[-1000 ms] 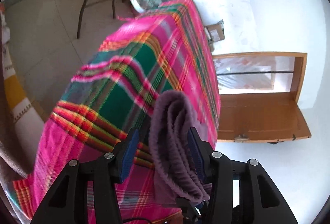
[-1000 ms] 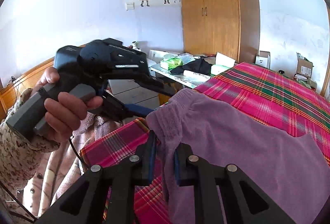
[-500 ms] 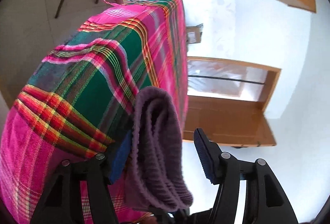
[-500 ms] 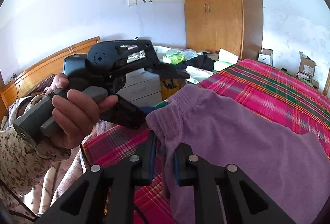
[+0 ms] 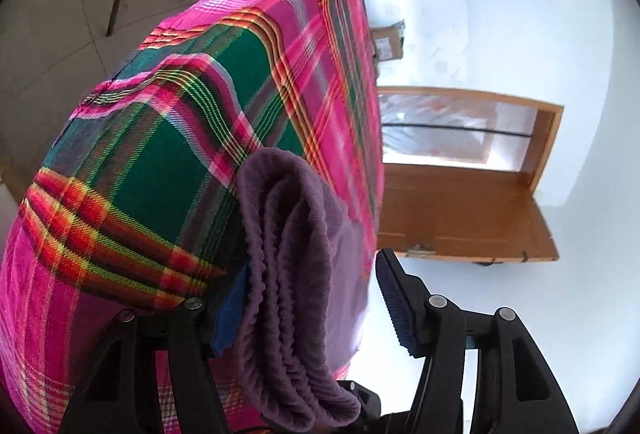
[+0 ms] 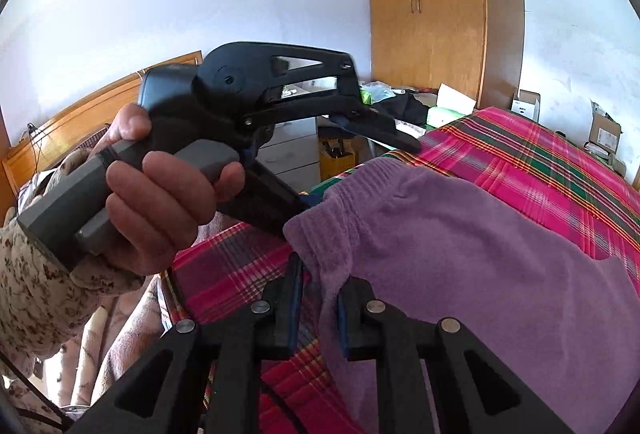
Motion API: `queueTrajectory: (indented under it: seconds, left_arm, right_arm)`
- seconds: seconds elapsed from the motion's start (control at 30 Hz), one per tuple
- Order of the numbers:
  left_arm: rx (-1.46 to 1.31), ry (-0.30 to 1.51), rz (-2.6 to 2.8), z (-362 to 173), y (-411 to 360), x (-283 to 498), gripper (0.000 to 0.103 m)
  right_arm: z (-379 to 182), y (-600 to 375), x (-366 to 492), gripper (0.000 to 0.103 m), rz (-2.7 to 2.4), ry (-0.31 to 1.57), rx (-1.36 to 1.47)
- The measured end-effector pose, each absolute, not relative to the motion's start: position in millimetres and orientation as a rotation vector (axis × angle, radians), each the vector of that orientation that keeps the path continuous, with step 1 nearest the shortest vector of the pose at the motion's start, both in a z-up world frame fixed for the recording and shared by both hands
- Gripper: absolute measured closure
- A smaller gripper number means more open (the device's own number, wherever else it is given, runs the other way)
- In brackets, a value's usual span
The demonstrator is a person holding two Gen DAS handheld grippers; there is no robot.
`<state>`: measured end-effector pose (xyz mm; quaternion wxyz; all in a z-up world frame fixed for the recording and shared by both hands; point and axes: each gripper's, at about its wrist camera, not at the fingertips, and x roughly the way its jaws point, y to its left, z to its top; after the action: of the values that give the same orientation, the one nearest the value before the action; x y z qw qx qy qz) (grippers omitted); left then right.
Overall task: Fold clothes
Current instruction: 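Hold the folded bundle raised with the left gripper beside the right gripper, then hold the folded bundle raised with the left gripper while the right gripper holds the waistband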
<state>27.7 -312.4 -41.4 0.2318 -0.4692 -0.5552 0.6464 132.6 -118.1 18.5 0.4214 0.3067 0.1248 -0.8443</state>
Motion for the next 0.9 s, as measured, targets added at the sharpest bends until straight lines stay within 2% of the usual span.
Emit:
queueTrajectory:
  seconds: [0.07,0.13,0.17,0.23,0.6,0.8,0.9]
  left_arm:
    - [-1.322,-1.466,1.794,-39,-306,23,0.042]
    - [-1.362,-1.411,1.829,-38,-302,18,0.059]
    - [-1.380,-1.389,1.843,-38,-300,16,0.063]
    - [-1.394,-1.379,1.855,-40,-301,13,0.083]
    - [-1.404,-1.246,2.002,-33,-312,13,0.087]
    - [-1.404,-1.307,1.963,-48,-331,17,0.087]
    - [-1.407,-1.277,1.988,-45,-330,20,0.087]
  right_arm:
    - [17,-119,133,0.088,-2.112,0.319,0.772]
    - [16,-121,133,0.088,-2.110,0.330,0.775]
    - [15,-122,134,0.088,-2.109,0.335,0.776]
    - [14,-124,133,0.087,-2.109,0.344,0.778]
    - [6,-150,128,0.090,-2.108,0.438,0.798]
    - [0,-169,126,0.090,-2.096,0.473,0.832]
    - [0,-169,126,0.090,-2.090,0.473,0.846]
